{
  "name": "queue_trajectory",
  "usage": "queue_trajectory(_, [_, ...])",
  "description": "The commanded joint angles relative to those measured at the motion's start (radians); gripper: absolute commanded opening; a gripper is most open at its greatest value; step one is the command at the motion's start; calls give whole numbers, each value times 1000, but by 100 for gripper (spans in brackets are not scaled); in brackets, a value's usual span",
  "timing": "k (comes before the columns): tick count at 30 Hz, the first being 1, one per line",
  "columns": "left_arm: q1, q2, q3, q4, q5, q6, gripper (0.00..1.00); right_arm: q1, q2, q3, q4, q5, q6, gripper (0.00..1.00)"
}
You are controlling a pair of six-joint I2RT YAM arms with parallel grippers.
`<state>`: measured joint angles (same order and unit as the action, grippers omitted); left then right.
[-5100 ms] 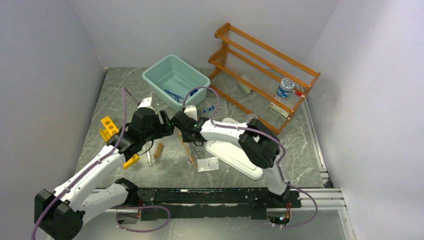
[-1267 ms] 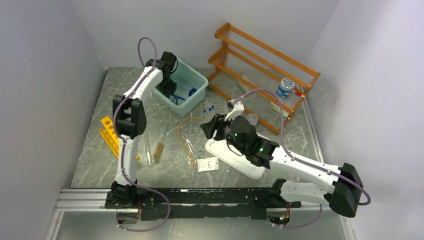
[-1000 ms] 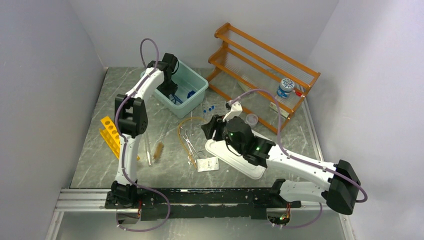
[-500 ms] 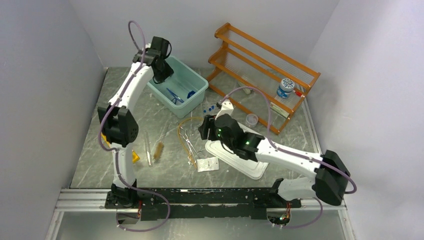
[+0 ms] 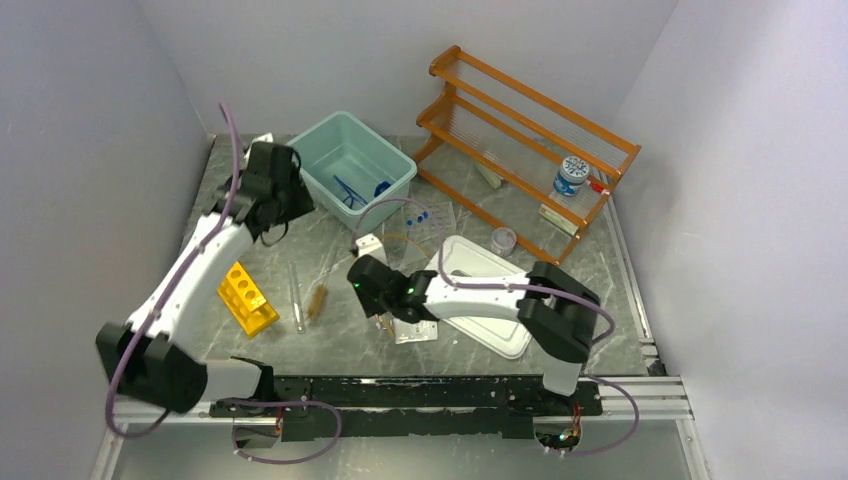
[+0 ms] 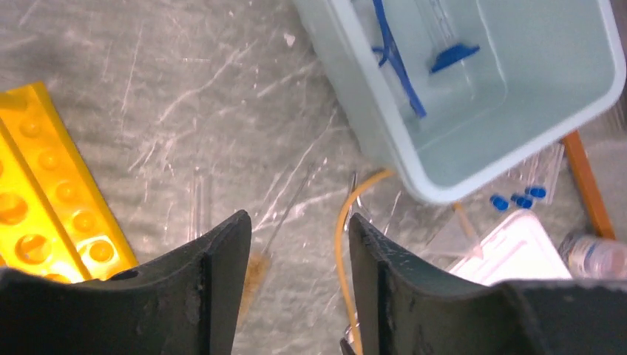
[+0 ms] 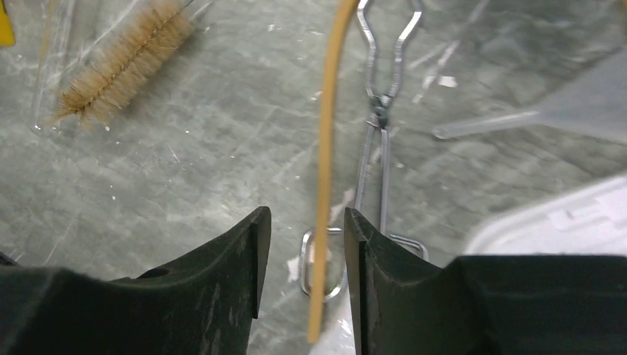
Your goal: Organize the chemistry lab equipment
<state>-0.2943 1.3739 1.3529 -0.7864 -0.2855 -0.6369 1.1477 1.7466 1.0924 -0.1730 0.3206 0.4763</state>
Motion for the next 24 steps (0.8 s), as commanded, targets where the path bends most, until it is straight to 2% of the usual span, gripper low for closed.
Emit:
queue_trajectory(1, [6,-224,-220,207,69,106,58,34,109,105,-87,57,-37,43])
queue_trajectory(3, [9,-320,-300,233,72,105,60,38,157,146,-111,55,-42,40])
queue_trajectory(6, [16,-374,-355,207,54,100,62,41,207,196,-151,69,-28,39])
queue_trajectory(11, [40,-386,-395,179,67,103,61,40,271,262,-212,114,-9,39])
queue_trajectory(16, [67,-378,-472,212,165,88,60,37,322,298,-240,86,-20,37])
queue_trajectory(20, [91,-360,-528,240,252,65,60,27,334,302,-240,54,-29,25])
queue_trajectory(22, [107,-347,-552,256,300,51,64,23,328,295,-223,36,-42,14])
queue_trajectory(24, [124,-331,-569,266,346,40,68,23,306,276,-193,17,-59,8])
